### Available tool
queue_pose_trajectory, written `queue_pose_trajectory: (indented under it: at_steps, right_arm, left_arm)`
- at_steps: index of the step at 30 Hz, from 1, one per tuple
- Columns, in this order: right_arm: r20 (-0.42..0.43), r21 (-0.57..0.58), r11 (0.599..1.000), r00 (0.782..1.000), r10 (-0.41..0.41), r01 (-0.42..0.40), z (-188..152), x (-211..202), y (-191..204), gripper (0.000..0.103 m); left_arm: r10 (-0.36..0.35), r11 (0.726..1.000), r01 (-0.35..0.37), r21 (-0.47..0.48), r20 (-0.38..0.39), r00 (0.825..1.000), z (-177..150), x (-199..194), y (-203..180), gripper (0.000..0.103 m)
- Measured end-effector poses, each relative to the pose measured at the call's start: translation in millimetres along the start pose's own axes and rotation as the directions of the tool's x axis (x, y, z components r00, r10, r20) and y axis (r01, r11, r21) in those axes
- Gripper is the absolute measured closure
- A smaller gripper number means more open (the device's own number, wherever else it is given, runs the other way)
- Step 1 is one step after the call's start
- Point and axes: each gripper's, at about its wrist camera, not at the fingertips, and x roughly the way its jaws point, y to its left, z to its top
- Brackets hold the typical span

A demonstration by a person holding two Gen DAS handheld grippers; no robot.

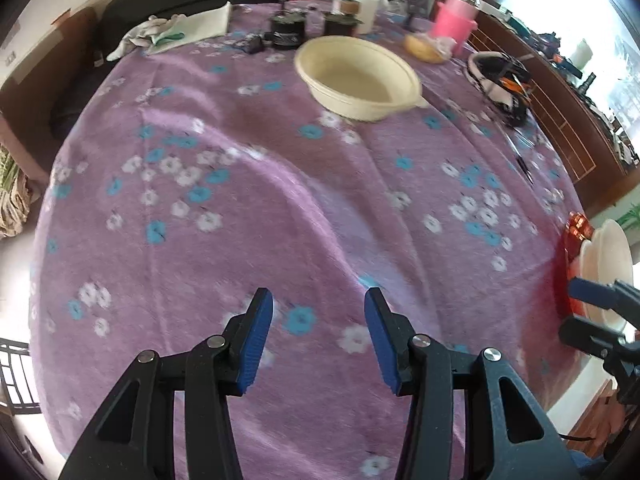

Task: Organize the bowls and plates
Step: 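Move the left gripper to the beige bowl on the table, then close the left gripper on the beige bowl's rim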

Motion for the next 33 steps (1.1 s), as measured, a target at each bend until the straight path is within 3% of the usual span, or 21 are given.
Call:
queue_pose_trajectory:
  at_steps: [5,10,16,18,23,26,33]
  right_arm:
    - [0.0,0.012,1.0,1.0,-0.005,0.005,4,4,-2,0.027]
    - [0.016,0.062,0.998,1.0,-0.027,0.026,0,-1,-17,0.026]
    - [0.015,0.082,0.994,0.998,-0.067,0.066,-14,-11,-34,0.025]
    - [0.026,0.072,0.994,0.997,-0.078,0.076,-16,-18,-37,0.025]
    - [0.043,0.064,0.994,0.994,-0.096,0.093,-20,-29,-46,0.024]
    - [0.04,0.072,0.993,0.994,-0.097,0.094,-22,-30,-51,0.024]
    - [0.041,0.098,0.992,0.996,-0.085,0.081,-21,-31,-61,0.024]
  left_arm:
    - [0.022,1.0,-0.022,0.015,0.037,0.999,47,-6,17,0.056]
    - [0.018,0.999,-0.02,0.034,0.049,0.999,106,6,18,0.048]
    - [0.017,0.999,-0.017,0.04,-0.004,1.0,181,52,6,0.048]
    - [0.072,0.997,-0.071,0.028,-0.013,0.997,200,70,7,0.048]
    - [0.103,0.995,-0.104,-0.002,-0.086,0.991,232,121,9,0.048]
    - [0.086,0.995,-0.091,-0.036,-0.117,0.989,237,139,11,0.081]
    - [0.068,0.996,-0.074,-0.049,-0.099,0.993,203,117,6,0.091]
